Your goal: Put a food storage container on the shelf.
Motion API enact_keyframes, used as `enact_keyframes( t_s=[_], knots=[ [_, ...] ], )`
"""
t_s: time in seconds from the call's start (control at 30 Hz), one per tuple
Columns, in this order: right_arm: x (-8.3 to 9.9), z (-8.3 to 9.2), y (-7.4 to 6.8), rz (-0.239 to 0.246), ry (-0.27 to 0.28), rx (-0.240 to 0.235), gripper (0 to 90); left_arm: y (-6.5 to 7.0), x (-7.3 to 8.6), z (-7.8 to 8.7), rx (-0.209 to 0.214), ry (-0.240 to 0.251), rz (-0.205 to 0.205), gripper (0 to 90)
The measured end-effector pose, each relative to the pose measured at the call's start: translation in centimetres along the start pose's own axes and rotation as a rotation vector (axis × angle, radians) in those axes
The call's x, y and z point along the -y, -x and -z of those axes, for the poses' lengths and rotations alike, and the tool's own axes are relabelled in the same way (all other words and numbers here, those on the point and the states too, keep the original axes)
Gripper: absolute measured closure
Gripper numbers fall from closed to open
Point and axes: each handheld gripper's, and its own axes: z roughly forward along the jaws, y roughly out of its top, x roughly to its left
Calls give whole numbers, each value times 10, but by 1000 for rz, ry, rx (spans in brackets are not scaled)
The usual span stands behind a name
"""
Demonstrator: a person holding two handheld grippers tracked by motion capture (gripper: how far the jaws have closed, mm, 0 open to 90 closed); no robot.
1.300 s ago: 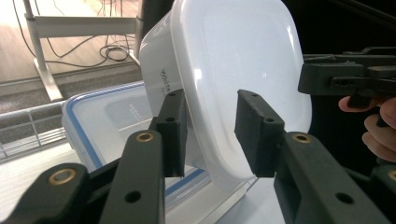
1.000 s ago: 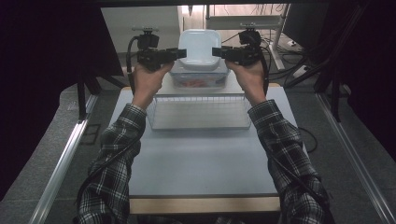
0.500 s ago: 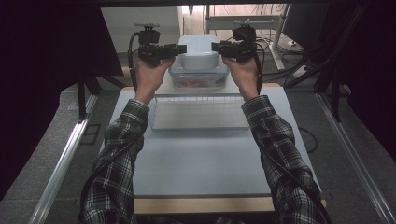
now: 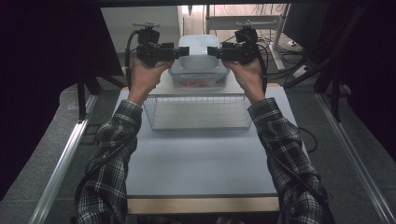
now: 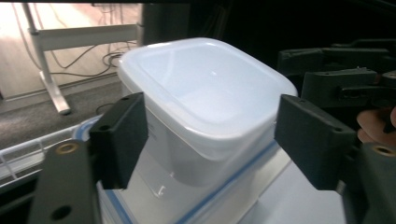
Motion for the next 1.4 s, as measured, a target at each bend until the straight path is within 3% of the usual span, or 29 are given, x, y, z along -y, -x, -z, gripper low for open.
enact_keyframes(
  t_s=[0.17,0.37,0.57,0.87,1.4],
  knots=[
    [6,6,0,28,-3,-2,136,6,10,7,24,-29,-52,139],
    [16,13,-4,82,-26,3,85,11,21,11,2,-68,-91,75],
    [31,18,-4,87,-35,-29,66,14,37,13,11,-97,-110,64],
    [50,29,-3,90,-39,-71,51,22,55,18,9,-103,-150,51],
    [79,43,-6,104,-57,-99,51,29,88,28,29,-112,-192,42]
  ],
)
